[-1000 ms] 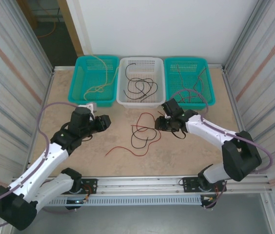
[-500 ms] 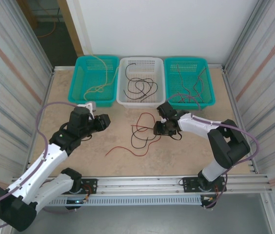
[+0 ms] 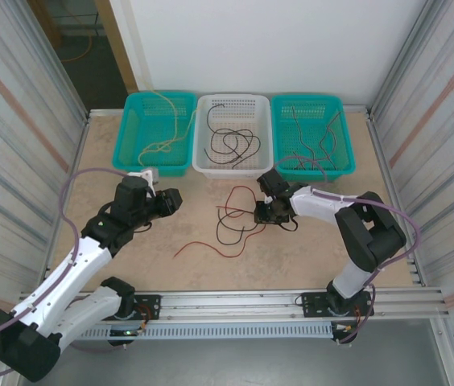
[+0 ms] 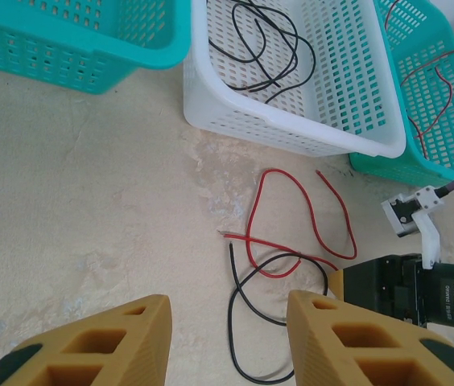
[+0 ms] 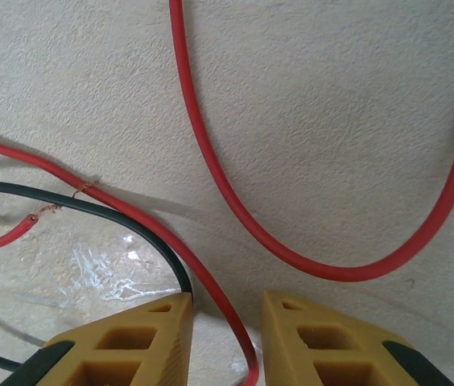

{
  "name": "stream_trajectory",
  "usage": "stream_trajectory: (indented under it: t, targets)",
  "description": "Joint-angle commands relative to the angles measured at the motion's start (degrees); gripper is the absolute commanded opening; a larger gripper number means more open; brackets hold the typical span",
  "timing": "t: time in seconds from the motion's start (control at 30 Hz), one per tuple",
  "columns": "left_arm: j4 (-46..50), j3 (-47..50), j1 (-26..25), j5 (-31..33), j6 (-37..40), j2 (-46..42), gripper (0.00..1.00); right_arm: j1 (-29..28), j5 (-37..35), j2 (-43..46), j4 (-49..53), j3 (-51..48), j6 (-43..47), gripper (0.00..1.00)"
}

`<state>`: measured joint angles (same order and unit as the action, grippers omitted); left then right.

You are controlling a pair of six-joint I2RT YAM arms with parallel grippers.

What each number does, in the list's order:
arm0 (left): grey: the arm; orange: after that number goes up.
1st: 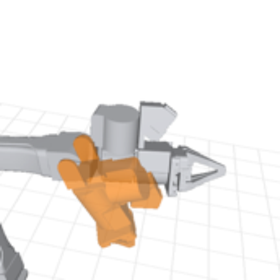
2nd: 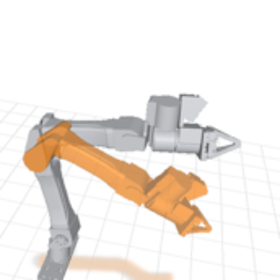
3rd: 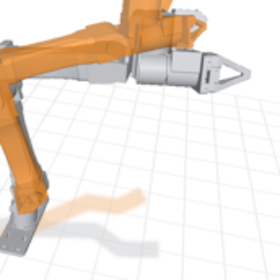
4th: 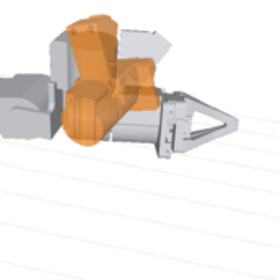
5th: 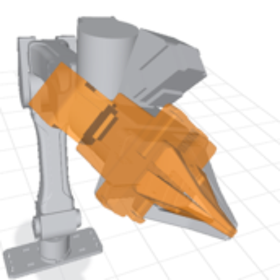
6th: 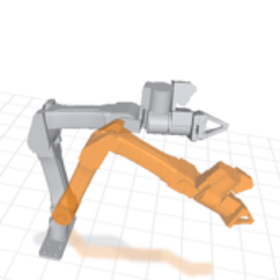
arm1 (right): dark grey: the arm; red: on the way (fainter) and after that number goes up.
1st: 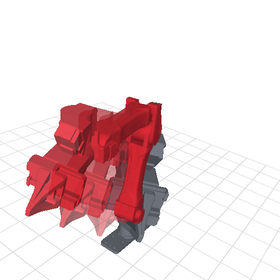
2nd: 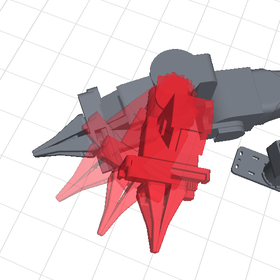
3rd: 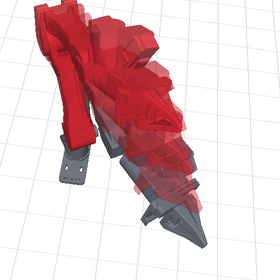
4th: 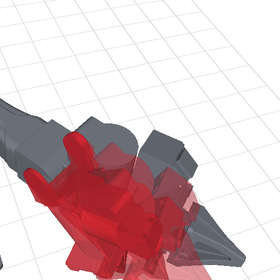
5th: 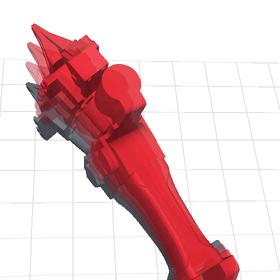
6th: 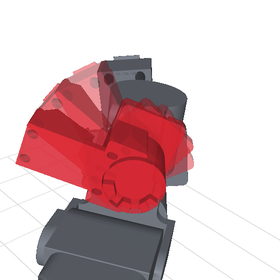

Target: Untangle the cables

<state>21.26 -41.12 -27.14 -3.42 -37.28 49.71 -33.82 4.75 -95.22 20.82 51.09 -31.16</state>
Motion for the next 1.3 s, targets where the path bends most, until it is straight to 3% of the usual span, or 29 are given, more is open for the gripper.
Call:
stream_trajectory:
  t: [0.0, 0.13, 0.3, 0.53, 0.83, 1.27]
  targets:
    - [0.7, -2.0, -0.5, -0.1, 0.6, -0.3, 0.42, -0.3, 0.5, -0.3, -0.2, -0.2, 0.6, 0.20]
    - [0.8, -2.1, -0.5, -0.1, 0.6, -0.6, 0.42, -1.5, -0.6, 3.2, 1.1, -0.1, 0.9, 0.05]
    - [0.1, -1.7, -0.5, -0.6, 0.3, -0.7, 0.43, -4.3, -2.2, 9.6, 3.5, 1.5, 1.7, 0.00]
    - [-4.0, -0.4, -1.3, -3.4, -0.6, -0.6, 0.50, -8.2, -3.7, 19.9, 6.2, 3.8, 2.7, 0.00]
    - [-9.7, -0.7, -6.5, -4.0, 0.0, 1.2, 0.52, -9.5, -2.1, 31.5, 5.8, 7.5, 2.5, 0.00]
    - [-20.6, -2.1, -16.5, -6.2, 4.7, 2.1, 0.58, -9.2, -4.6, 31.1, 5.6, 19.3, 2.6, 0.00]
